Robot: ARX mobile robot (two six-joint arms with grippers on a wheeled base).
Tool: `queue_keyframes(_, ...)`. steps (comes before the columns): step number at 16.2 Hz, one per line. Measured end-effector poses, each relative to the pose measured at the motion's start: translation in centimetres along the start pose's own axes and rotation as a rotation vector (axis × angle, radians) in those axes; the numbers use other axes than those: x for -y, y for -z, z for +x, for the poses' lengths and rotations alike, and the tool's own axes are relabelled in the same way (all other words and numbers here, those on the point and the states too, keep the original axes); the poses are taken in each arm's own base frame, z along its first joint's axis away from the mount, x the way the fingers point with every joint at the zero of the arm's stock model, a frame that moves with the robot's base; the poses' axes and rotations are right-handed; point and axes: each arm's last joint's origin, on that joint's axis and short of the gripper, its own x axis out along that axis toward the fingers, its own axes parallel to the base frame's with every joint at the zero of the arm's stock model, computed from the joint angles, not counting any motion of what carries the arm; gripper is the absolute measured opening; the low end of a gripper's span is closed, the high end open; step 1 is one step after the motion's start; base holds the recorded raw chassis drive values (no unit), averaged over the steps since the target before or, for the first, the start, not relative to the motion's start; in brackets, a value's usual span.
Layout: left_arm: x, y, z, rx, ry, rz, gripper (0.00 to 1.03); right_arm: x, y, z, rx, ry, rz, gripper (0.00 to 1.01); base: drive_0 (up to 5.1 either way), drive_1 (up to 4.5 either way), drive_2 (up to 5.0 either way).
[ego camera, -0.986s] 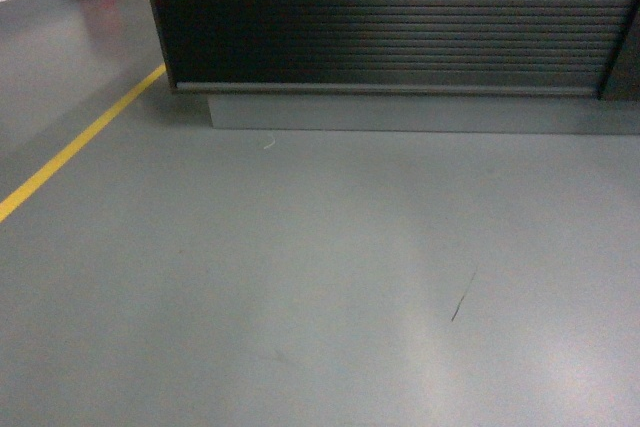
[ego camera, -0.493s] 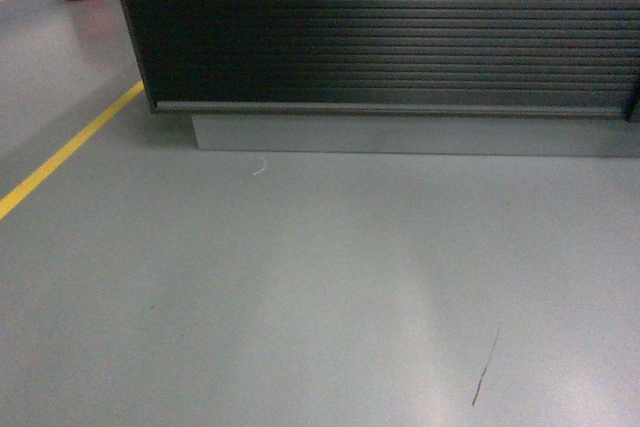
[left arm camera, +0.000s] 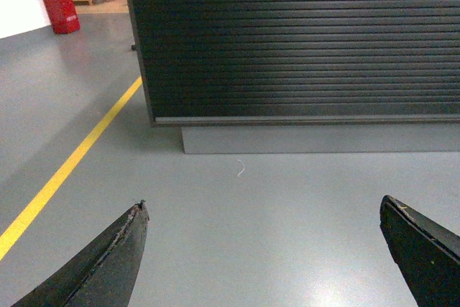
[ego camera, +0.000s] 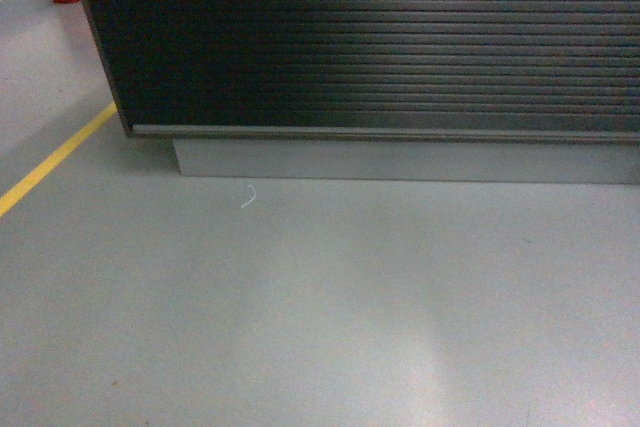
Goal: Place dark red mango on scale at checkout
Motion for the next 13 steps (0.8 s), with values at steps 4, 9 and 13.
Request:
queue_keyframes(4, 0.0, 0.0, 0.0, 0.0, 0.001, 0.0, 0.98, 0.0, -0.03, 0.0, 0.003, 0.0, 0.0, 0.98, 0.0, 4.28, -4.2)
queue_keyframes(9, 0.0, 0.0, 0.0, 0.0, 0.001, 0.0, 0.98, 0.0, 0.02, 0.0, -0.002, 0.0, 0.0, 0.98, -0.1, 4.2, -4.3)
queue_keyframes(13, 0.0, 0.01, 0.0, -0.002, 0.001, 0.0, 0.98, 0.0, 0.03, 0.0, -0.003, 0.0, 0.0, 0.98, 0.0, 4.23, -4.3)
